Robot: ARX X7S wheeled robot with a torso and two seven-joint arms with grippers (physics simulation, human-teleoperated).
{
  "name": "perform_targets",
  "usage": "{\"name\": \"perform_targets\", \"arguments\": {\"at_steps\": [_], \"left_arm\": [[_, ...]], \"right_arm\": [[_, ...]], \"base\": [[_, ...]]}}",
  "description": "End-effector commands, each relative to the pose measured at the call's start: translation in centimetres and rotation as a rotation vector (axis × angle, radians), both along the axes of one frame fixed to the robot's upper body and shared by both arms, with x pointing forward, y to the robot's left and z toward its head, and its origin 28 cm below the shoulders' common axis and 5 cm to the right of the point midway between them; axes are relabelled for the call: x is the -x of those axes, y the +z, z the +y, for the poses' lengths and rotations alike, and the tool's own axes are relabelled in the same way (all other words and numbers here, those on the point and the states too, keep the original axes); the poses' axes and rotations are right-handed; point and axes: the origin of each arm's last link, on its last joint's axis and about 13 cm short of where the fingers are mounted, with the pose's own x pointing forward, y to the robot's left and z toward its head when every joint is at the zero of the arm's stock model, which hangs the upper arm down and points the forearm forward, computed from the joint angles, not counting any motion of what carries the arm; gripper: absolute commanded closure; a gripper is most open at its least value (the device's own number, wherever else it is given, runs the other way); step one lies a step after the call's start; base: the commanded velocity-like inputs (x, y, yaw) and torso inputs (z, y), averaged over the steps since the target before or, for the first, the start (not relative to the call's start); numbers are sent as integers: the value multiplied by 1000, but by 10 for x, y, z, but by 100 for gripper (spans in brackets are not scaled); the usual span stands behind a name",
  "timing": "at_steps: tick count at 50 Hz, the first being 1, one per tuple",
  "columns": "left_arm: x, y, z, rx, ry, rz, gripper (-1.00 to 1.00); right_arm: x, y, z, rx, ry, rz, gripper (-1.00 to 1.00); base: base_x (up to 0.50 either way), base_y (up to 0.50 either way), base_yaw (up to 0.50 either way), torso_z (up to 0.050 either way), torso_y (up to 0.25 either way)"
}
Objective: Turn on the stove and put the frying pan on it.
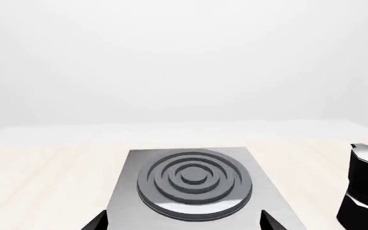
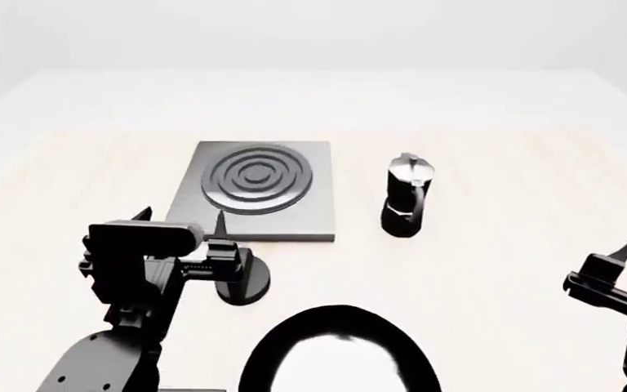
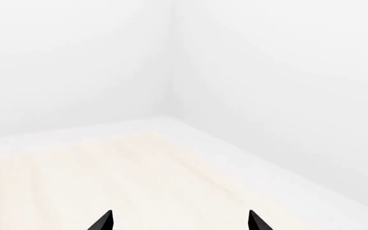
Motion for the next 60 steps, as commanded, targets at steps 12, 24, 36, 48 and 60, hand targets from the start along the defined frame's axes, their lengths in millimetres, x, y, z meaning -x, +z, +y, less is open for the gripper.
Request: {"name": "perform_targets", "arguments": {"at_steps": [12,24,36,48,60], "left_arm": [[1,-1,1,-3,1,4,-100],[-5,43,4,7,-74,233,-100],[-25,90,22,74,-72,698,-100],[-34,81,32,80,-21,829,-100],[-40,73,40,96,27,871,-100]], "right_arm": [[0,-5,1,9,4,15,-100],[-4,-6,1,-23,12,65,-100],[-6,-8,3,-44,56,80,-100],[-6,-11,4,-39,59,97,-100],[-7,-15,5,-35,65,114,-100]], "base": [[500,0,0,0,1],[0,0,0,0,0],[0,0,0,0,0],[0,0,0,0,0],[0,0,0,0,0]]}}
